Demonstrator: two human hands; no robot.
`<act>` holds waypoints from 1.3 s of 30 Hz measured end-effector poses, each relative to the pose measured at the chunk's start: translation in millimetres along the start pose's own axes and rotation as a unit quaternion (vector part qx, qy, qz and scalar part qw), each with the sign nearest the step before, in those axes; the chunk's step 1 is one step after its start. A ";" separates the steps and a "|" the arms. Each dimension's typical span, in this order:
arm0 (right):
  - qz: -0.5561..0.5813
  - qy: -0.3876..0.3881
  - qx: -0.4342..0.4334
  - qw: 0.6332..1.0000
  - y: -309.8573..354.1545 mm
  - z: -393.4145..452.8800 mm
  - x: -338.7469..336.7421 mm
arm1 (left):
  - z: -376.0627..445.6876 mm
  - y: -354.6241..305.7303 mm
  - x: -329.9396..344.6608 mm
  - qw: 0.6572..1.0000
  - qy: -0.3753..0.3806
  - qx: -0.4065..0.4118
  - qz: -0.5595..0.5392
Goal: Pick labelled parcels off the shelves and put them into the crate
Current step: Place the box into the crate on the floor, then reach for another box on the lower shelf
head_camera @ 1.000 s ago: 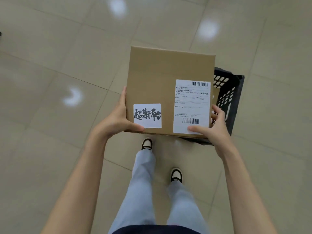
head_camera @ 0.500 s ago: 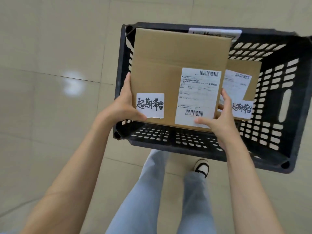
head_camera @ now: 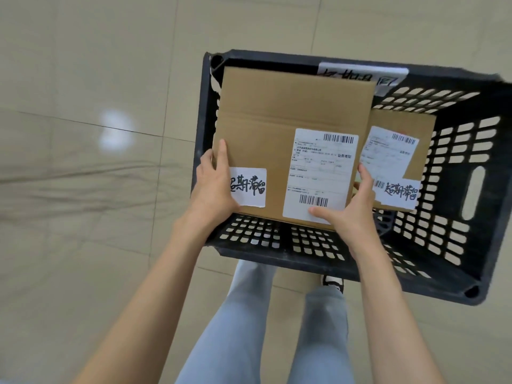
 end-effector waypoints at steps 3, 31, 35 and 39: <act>-0.035 -0.004 -0.028 0.999 19.8 -7.9 -3.4 | -12.5 -5.3 -12.8 0.999 -0.015 0.015 -0.027; -0.271 0.513 -0.468 0.667 82.3 -477.2 74.0 | -678.5 116.1 69.7 0.733 -0.519 -0.259 -0.355; -0.287 0.594 -0.481 0.578 35.4 -574.8 118.4 | -782.2 144.9 127.4 0.634 -0.584 -0.322 -0.392; -0.316 0.640 -0.487 0.503 -18.8 -661.5 156.0 | -859.4 175.1 181.6 0.554 -0.625 -0.370 -0.408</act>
Point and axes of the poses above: each hand's wrist, its own z-axis towards the middle knuckle, its own x-axis out of the palm, y = z × x, the point moved 7 cm from there along z, towards the middle knuckle, and after that the axes turned 3 degrees about -z, right-handed, at the moved point
